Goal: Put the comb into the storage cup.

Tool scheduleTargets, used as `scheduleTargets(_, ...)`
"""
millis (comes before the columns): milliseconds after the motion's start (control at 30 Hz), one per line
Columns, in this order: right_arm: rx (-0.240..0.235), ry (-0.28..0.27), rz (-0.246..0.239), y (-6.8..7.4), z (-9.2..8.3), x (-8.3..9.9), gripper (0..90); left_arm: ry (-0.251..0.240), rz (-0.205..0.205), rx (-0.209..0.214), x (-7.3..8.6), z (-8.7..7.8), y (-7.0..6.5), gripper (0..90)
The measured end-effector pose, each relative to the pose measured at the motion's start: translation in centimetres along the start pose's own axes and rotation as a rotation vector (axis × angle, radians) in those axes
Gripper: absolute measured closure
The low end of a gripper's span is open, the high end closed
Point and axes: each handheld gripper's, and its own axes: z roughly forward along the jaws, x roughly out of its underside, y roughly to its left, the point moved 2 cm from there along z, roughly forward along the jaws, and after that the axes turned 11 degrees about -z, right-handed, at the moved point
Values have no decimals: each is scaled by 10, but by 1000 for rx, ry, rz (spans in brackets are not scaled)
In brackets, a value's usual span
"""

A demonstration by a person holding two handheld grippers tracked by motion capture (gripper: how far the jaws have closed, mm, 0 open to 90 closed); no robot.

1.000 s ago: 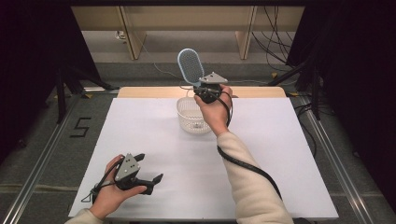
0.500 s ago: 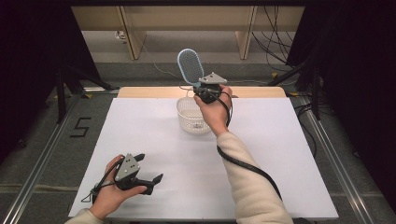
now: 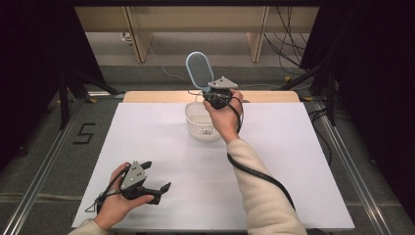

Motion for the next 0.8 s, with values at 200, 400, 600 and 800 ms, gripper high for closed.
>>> scheduleTargets(200,-3,3,-1,1,2,1,705,0,0,1,0,0,0,26)
scheduleTargets(400,-5,6,-6,2,2,2,705,0,0,1,0,0,0,26)
scheduleTargets(600,-2,12,-14,2,2,3,705,0,-1,-1,0,0,0,26)
scheduleTargets(800,-3,17,-14,2,4,5,705,0,0,0,0,0,0,26)
